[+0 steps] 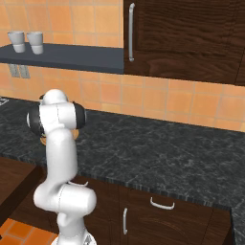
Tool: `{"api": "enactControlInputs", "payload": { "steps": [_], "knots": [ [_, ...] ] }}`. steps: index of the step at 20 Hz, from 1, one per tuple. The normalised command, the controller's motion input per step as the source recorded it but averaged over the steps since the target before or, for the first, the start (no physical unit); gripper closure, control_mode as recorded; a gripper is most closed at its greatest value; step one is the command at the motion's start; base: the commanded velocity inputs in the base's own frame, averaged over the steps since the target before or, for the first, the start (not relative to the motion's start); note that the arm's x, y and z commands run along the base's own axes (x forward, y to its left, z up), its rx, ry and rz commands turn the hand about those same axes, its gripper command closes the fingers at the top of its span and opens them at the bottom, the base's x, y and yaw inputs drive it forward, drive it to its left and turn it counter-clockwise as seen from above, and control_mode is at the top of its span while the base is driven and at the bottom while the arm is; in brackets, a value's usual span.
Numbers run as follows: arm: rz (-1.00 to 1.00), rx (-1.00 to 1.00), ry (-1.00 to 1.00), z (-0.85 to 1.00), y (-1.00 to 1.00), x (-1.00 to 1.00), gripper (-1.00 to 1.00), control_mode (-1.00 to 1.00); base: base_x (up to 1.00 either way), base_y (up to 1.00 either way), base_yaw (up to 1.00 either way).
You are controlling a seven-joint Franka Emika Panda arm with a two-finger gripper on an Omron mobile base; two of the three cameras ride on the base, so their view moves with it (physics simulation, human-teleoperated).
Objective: Pick up the knife from the drawer and place it on the cutting board. Then place the meat from the plate to the cutting board.
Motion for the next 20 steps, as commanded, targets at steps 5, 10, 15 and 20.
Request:
{"api": "enactControlInputs", "payload": {
  "steps": [5, 10, 15, 20],
  "knots": [
    [0.0, 0.0, 0.01, -0.29, 0.0, 0.51, -1.0, -1.0, 0.0, 0.0, 0.0],
    [0.0, 0.0, 0.0, -0.12, 0.0, 0.28, -1.0, -1.0, 0.0, 0.0, 0.0],
    [0.0, 0.0, 0.03, -0.13, 0.0, 0.0, 1.0, -1.0, 0.0, 0.0, 0.0],
    [0.01, 0.07, -0.05, 0.04, -0.37, -0.66, 1.0, -1.0, 0.0, 0.0, 0.0]
  ]
}}
